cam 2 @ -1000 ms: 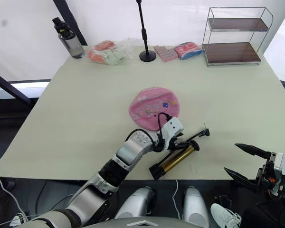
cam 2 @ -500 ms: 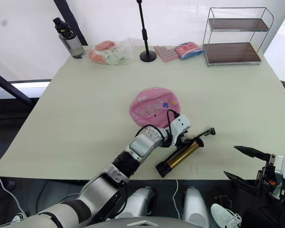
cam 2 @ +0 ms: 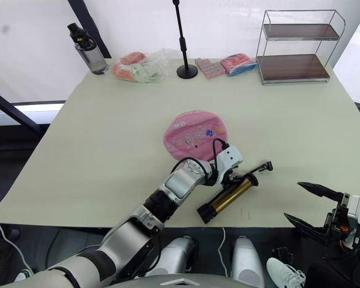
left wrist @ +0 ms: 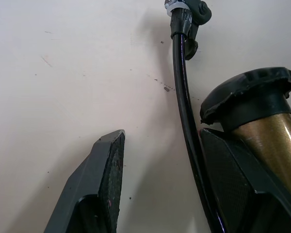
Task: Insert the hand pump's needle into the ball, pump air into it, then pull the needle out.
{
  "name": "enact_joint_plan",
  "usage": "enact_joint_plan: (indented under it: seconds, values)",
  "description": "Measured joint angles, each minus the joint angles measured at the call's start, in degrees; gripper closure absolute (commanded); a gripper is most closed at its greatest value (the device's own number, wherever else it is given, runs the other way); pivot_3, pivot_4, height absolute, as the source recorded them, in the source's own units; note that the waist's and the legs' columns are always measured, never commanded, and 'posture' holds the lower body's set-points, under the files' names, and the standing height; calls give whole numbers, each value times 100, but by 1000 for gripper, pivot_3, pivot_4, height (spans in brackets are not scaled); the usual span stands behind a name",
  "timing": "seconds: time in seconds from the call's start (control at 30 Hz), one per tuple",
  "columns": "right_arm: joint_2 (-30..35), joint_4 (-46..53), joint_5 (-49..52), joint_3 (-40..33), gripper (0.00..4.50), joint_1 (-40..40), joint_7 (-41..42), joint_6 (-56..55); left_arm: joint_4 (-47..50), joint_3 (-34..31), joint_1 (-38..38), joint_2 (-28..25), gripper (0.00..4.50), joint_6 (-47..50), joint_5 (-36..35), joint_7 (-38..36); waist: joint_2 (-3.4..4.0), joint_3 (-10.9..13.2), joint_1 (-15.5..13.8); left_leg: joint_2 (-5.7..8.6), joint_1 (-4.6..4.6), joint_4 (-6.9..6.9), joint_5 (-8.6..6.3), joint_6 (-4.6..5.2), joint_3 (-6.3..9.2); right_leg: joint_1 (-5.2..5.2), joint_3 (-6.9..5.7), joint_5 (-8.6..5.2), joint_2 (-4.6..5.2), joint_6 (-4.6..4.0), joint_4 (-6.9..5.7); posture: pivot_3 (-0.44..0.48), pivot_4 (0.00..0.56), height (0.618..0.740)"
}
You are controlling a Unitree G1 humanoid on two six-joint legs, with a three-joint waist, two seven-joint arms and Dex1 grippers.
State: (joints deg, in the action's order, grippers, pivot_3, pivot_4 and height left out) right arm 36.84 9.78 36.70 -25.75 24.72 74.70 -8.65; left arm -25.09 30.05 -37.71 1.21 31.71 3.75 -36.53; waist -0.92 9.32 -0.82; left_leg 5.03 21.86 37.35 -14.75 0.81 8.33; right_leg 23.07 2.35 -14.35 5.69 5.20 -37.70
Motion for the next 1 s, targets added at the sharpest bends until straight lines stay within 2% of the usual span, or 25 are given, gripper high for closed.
enact_joint_plan:
  seconds: [0.03,0.13,0.27,0.67,0.93,1.0]
  values:
    - [-4,-19,-8,0,0,-10,-3,-21,13,-3,12,1,1858,0,8,-10,0,0,0,0,0,0,0,0,0,0,0,0,0,0,0,0,150,736]
    - [-18,-33,-24,2,0,-26,-7,-31,38,-10,37,3,2681,0,29,-69,0,-1,0,0,0,0,0,0,0,0,0,0,0,0,0,0,150,736]
    - [-18,-69,-28,3,0,-49,-14,-33,49,-7,146,34,4445,-13,6,-252,1,-2,0,0,-2,0,0,0,0,-2,0,0,0,-1,1,0,150,736]
    - [-115,-67,-96,81,0,-168,-231,5,226,-39,318,4,4445,-121,14,-295,6,-4,5,-1,-2,0,0,0,2,-1,0,1,-1,-2,0,0,150,736]
    - [-482,350,-6,256,0,-288,-1209,703,820,-87,812,-294,4445,-510,-33,-394,25,-14,1,-2,1,0,0,0,2,2,2,2,0,-4,-1,0,150,736]
    - [-688,559,105,283,0,-400,-1821,1093,1183,-140,1034,-319,4445,-693,-188,-508,27,-16,-3,0,4,0,0,0,1,5,3,3,4,-5,-1,0,150,736]
